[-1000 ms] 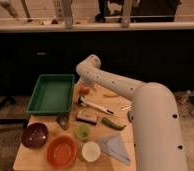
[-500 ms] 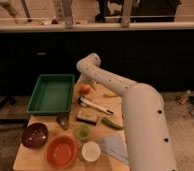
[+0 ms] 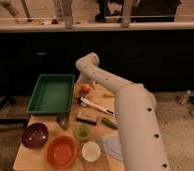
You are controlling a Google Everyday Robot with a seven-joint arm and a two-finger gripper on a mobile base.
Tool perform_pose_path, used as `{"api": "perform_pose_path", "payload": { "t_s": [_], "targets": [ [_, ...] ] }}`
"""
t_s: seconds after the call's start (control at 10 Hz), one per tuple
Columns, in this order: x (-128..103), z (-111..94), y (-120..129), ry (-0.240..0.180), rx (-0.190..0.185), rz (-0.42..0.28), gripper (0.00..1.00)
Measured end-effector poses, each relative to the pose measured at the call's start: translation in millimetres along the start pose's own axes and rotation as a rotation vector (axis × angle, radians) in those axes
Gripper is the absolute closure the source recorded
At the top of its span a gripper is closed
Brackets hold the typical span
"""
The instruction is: Place apple in paper cup
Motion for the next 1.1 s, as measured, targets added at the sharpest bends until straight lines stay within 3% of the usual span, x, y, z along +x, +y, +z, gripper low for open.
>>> {"api": "perform_pose_path", "payload": {
  "t_s": [0.3, 1.1],
  "targets": [
    [0.1, 7.2, -2.7, -0.021, 0.003, -0.022, 0.20],
    [0.4, 7.3, -1.4, -0.022, 0.003, -0.021, 0.20]
  ]
}}
